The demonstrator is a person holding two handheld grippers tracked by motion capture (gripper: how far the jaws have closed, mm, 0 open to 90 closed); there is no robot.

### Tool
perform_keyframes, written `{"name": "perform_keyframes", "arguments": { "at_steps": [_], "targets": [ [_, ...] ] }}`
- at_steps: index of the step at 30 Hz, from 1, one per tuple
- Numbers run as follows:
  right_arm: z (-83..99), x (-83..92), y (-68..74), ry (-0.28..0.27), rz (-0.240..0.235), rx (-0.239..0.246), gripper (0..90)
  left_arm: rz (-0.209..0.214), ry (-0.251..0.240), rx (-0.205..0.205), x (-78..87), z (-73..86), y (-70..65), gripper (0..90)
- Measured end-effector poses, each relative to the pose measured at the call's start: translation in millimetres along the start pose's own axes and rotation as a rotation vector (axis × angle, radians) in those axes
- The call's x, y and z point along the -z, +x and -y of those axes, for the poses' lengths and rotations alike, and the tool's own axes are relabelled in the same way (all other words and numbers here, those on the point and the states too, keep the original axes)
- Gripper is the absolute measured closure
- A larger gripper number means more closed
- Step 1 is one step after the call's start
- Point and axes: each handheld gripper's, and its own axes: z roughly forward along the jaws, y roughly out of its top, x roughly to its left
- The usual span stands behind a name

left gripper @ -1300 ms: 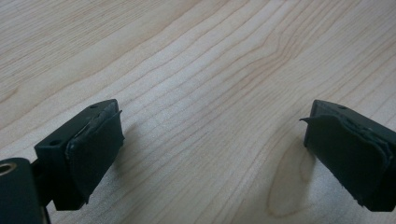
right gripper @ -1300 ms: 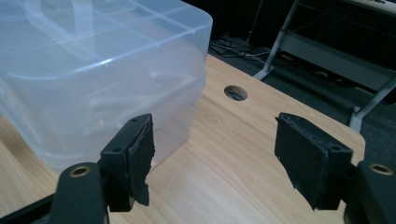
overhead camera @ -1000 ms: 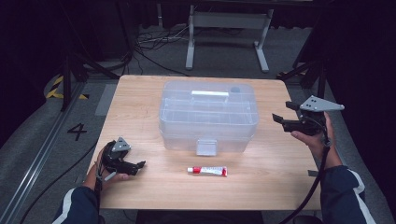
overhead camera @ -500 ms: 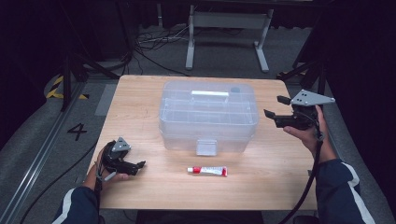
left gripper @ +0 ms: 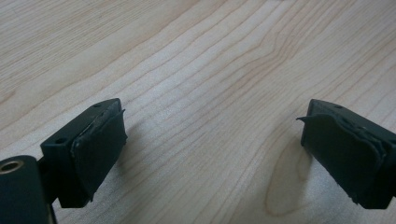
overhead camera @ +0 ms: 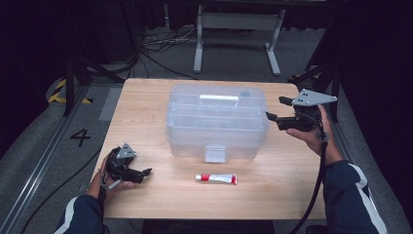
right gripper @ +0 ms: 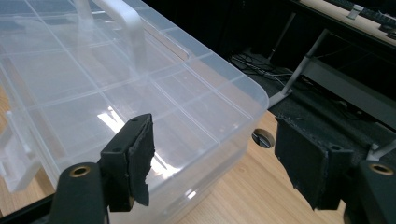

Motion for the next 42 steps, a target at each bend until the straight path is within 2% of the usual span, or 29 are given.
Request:
{"name": "perform_keyframes", "arguments": {
  "at_steps": [10,23,35,42],
  "targets": [
    [-15.8,-18.1,9.7,0.000,-0.033,0.021,29.6,0.001,0.001,0.000,0.0,0.0,0.0,7.0],
    [-34.4,-45.5,31.5,0.046,-0.082,0.084,29.6,0.001,0.001,0.002,0.1,0.1,-0.3,7.1],
    [-42.5,-59.1,31.8,0.085,-0.092,0.114,32.1,0.000,0.000,0.000,0.0,0.0,0.0,7.0],
    [-50.3,-68.4,31.0,0.089,-0.106,0.124,34.9,-0.002,-0.003,-0.003,-0.1,-0.2,-0.1,7.0]
  ]
}}
